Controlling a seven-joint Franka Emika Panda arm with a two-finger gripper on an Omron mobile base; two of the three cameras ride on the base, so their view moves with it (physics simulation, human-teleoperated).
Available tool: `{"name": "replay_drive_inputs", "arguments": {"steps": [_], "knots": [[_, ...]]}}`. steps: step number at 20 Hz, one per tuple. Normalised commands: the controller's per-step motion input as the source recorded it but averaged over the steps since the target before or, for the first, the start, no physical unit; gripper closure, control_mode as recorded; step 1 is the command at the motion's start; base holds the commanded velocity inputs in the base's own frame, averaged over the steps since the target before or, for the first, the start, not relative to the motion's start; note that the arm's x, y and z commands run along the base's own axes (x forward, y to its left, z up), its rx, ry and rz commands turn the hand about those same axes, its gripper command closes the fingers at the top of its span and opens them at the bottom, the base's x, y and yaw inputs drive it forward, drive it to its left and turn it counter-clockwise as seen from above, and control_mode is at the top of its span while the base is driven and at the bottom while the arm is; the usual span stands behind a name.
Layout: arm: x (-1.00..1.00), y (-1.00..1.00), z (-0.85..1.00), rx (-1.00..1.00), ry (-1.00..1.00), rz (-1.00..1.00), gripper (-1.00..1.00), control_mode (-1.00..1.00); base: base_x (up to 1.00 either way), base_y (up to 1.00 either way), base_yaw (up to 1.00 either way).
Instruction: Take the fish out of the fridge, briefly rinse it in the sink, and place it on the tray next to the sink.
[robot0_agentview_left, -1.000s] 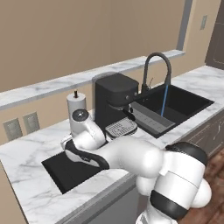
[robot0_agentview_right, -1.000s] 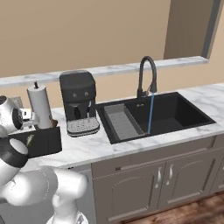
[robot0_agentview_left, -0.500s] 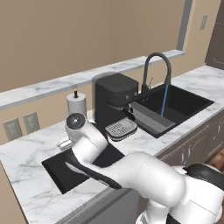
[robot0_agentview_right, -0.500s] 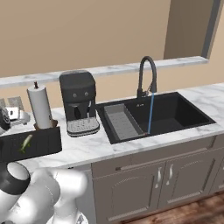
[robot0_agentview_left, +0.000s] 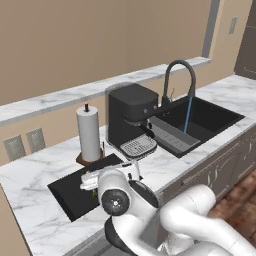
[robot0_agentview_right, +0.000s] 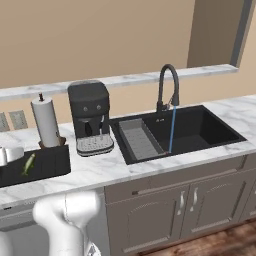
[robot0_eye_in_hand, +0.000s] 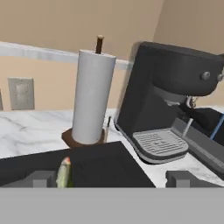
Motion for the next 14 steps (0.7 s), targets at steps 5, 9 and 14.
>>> {"name": "replay_drive_inputs", "arguments": {"steps": [5,9,14], "knots": [[-0.91,-1.00,0.83,0.36,-0.38,-0.01,-1.00,-1.00,0.00,0.00,0.00],[-0.62,-1.00,0.99,0.40,-0.30,-0.03,-1.00,-1.00,0.00,0.00,0.00],[-0.28,-0.99,1.00,0.40,-0.07,-0.05,-1.00,-1.00,0.00,0.00,0.00]]}}
